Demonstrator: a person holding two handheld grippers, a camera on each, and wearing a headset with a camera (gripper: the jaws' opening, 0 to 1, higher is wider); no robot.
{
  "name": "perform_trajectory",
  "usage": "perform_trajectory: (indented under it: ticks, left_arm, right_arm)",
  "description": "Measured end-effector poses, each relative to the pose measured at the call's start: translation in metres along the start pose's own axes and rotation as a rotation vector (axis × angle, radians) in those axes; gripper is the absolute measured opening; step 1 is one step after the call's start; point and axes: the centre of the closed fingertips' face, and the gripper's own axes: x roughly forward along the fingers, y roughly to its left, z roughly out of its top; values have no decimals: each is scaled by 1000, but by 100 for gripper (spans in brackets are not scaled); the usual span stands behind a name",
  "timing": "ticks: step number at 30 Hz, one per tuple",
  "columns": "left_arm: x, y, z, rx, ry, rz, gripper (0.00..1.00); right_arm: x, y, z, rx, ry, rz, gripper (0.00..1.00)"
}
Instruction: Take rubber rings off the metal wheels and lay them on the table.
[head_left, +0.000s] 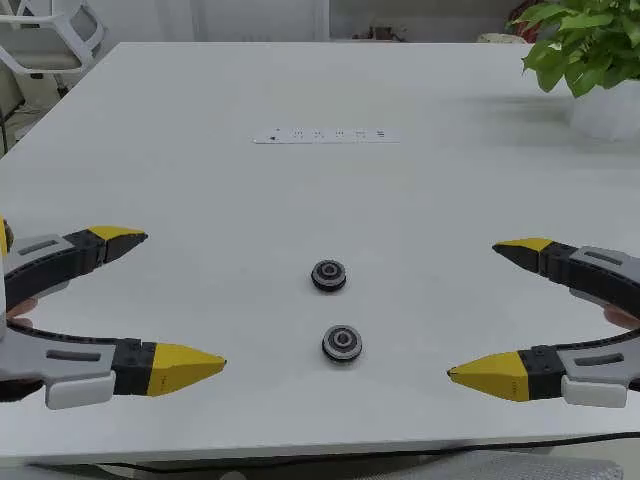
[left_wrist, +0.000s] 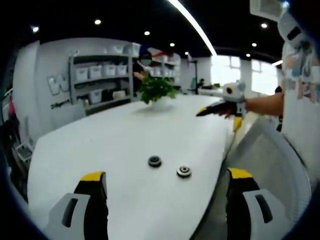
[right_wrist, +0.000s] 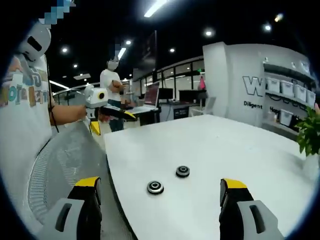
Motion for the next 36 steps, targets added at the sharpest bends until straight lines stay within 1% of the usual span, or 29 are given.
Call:
perform_trajectory:
  ticks: [4,9,20,36]
  left_arm:
    - [0,-1,2,-3,-4,1,100]
    - [1,-2,1,-1,2,-1,100]
    - [1,-4,5,3,-6,-3,100]
    - [-2,-8,6,7,-3,-2,100]
  right_arm:
    - [1,-1,1,-2,-4,-2,99]
    - [2,0,-1,-2,-2,-3,99]
    - [2,0,2,-10,-5,-3,99]
    - [3,2,5,-19,-9,1,99]
